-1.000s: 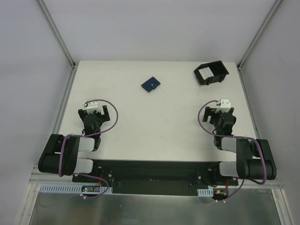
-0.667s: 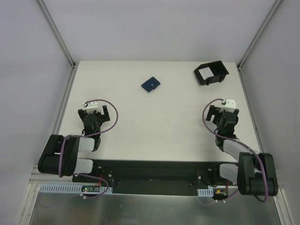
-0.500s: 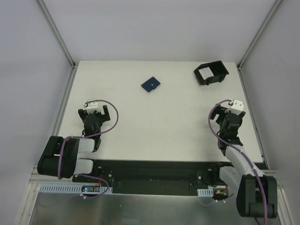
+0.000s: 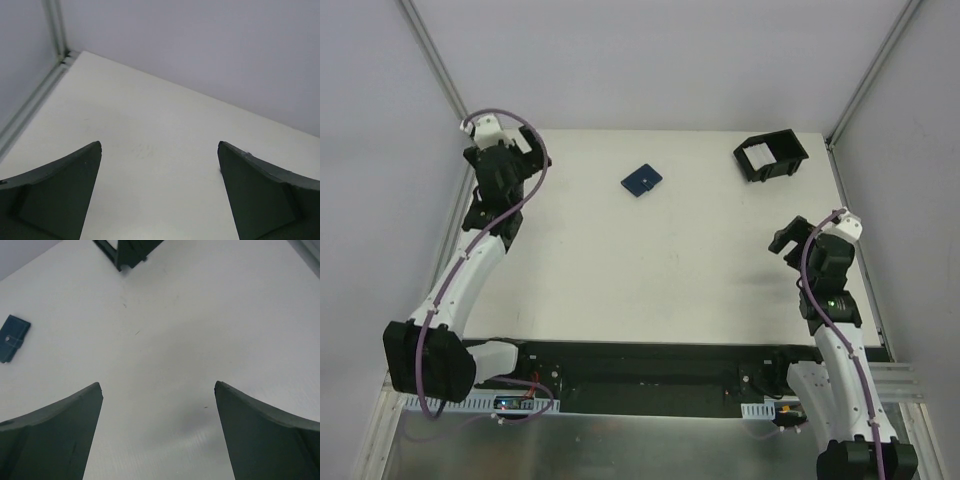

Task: Put the credit cards into the card holder
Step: Move the card holder to the center of the board.

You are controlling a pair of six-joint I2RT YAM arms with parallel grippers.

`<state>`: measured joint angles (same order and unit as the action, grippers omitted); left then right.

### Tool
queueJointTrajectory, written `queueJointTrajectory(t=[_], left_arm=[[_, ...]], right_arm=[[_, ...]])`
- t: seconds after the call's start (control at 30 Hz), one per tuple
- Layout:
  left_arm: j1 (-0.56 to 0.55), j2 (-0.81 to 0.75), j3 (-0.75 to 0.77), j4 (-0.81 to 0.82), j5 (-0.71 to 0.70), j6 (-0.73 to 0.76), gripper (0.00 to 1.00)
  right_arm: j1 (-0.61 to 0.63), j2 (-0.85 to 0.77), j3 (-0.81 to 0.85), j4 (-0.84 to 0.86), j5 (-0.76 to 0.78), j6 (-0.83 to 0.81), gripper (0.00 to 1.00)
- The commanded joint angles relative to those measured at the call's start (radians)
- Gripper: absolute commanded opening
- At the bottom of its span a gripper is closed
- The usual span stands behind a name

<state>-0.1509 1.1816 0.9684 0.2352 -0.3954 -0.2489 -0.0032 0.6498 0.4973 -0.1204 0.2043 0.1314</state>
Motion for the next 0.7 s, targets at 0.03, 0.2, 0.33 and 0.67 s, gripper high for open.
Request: queueJointTrajectory(t=[0.03, 0.2, 0.33, 0.67], left_arm=[[0.002, 0.238, 0.231, -0.293, 0.422, -0.200, 0.99], [0.028, 0.605, 0.592, -0.431, 0.745, -0.341, 0.99], [0.024, 0.866, 0.858, -0.456, 0.869, -0.404, 0.99], [-0.108, 1.122, 1.216, -0.559, 0.649, -0.229, 0.99]], right_arm=[[0.002, 0.005, 0.084, -0.111, -0.257, 0.036, 0.96], [0.002, -0.002, 0.090, -0.108, -0.422, -0.001, 0.96], [0.002, -0.021, 0.090, -0.137, -0.450, 0.007, 0.96], [0.002, -0.010, 0.072, -0.199, -0.439, 0.016, 0.96]])
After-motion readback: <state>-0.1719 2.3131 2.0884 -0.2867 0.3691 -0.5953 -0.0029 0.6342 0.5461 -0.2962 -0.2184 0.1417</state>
